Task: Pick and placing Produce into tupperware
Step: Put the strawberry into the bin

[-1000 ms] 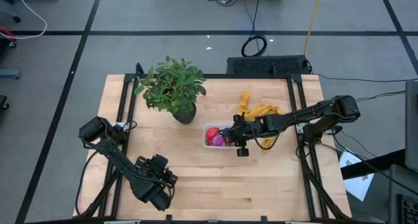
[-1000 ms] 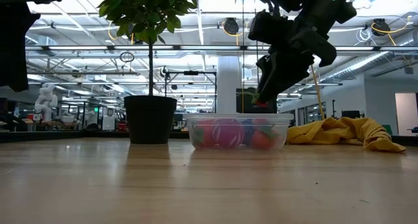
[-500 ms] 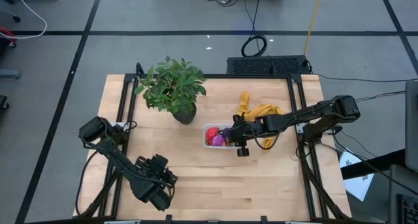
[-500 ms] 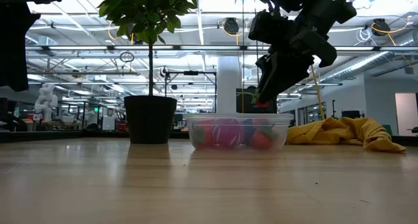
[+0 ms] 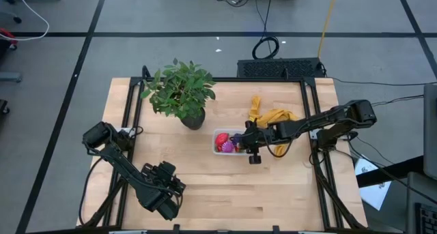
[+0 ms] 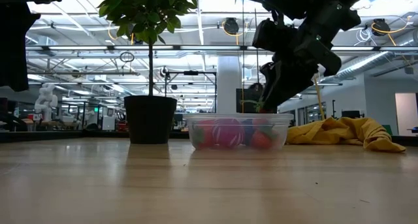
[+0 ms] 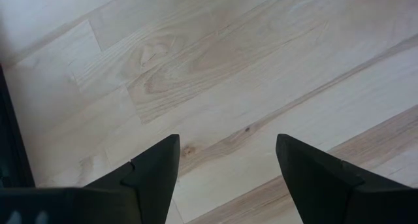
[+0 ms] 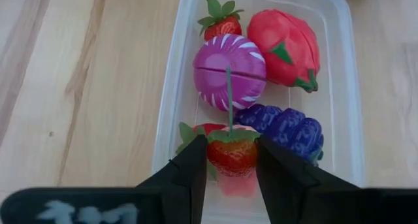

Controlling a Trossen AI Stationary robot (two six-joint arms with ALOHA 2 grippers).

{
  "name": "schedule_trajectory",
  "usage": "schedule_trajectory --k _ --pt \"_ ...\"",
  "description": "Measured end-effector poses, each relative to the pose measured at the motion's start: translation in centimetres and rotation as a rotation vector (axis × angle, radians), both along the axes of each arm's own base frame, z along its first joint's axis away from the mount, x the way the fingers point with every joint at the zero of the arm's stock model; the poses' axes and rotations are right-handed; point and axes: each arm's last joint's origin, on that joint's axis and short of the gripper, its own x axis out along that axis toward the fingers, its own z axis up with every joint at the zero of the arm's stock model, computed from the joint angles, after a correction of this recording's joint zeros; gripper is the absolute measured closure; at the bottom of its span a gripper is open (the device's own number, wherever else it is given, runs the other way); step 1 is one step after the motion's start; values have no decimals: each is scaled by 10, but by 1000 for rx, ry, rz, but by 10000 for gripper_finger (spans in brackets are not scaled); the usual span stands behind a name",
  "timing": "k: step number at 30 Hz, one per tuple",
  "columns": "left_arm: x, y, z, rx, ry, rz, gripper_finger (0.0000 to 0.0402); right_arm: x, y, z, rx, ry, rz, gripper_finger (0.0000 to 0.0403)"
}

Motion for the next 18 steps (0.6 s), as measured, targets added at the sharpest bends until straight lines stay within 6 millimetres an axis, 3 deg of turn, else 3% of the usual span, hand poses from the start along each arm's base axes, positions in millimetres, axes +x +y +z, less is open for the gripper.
schedule_trajectory --k 18 --pt "0 0 0 0 -1 1 144 0 0 2 -16 -12 23 298"
